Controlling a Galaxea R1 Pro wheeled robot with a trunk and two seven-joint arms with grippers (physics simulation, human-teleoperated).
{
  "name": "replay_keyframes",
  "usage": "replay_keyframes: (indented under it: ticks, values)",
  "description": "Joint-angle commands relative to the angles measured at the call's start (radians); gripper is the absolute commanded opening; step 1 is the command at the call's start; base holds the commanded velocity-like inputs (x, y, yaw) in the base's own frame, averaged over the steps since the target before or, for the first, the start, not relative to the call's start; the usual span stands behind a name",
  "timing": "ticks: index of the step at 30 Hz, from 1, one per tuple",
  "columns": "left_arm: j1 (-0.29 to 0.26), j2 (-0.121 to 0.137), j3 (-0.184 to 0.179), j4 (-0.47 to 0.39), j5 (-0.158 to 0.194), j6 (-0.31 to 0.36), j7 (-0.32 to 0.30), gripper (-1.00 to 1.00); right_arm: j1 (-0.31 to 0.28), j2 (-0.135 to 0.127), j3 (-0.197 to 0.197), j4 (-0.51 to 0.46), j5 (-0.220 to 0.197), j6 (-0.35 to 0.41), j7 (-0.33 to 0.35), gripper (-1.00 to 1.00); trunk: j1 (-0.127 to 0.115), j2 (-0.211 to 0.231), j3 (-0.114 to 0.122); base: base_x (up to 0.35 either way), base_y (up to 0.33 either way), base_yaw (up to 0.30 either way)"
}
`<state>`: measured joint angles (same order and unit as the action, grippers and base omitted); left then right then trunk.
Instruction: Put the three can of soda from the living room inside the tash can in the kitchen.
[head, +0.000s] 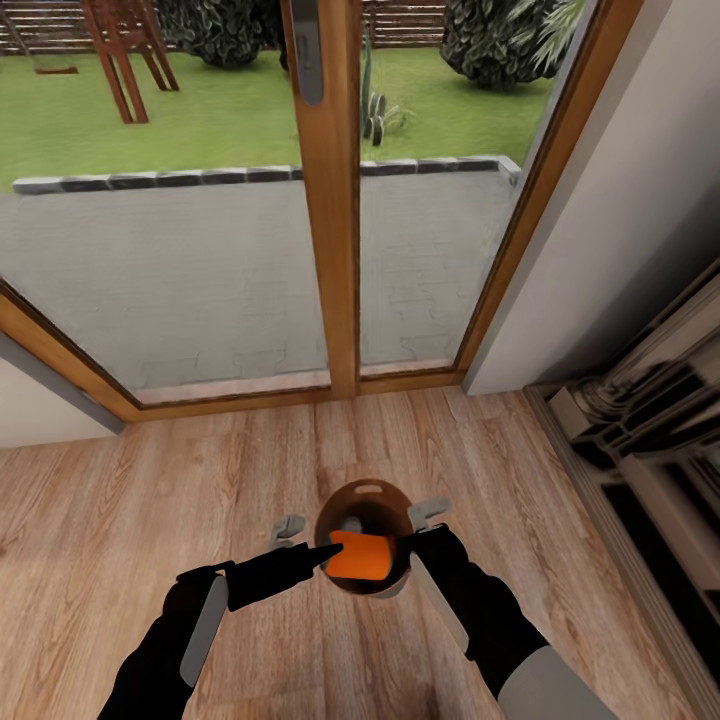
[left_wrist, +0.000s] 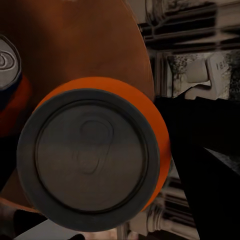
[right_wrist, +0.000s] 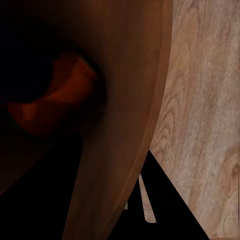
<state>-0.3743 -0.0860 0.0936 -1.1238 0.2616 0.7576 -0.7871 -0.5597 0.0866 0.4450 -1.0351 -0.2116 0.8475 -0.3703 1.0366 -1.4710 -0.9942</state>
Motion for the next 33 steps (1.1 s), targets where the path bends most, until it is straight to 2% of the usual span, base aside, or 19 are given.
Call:
replay_keyframes:
  ticks: [1,7,13,25,33]
  values:
    - [0.0,0.0,0.0,0.0,0.0,0.0,0.0,-1.0,0.0,0.0,0.001,0.004,-0.008,-0.002,0.0,-1.0,0.0,0.0,0.0,0.0,0.0,0.0]
    - [0.0,0.0,0.0,-0.003,-0.001,0.0,0.011,-1.0,0.0,0.001,0.001,0.019,-0.008,-0.003,-0.001,-1.0,0.0,0.0,0.0,0.0,0.0,0.0]
    - [0.0,-0.001,0.0,-0.005,0.002,-0.016,0.129,-1.0,0.0,0.002,0.001,0.021,-0.008,-0.003,0.0,-1.0,0.0,0.0,0.0,0.0,0.0,0.0]
    - [0.0,-0.022,-0.001,-0.004,0.001,-0.035,0.154,-1.0,0.0,0.01,0.001,0.023,-0.008,-0.002,-0.001,-1.0,0.0,0.0,0.0,0.0,0.0,0.0]
    - [0.0,-0.023,-0.024,-0.003,0.001,-0.035,0.156,-1.0,0.0,0.013,0.001,0.023,-0.008,-0.002,-0.001,-1.0,0.0,0.0,0.0,0.0,0.0,0.0]
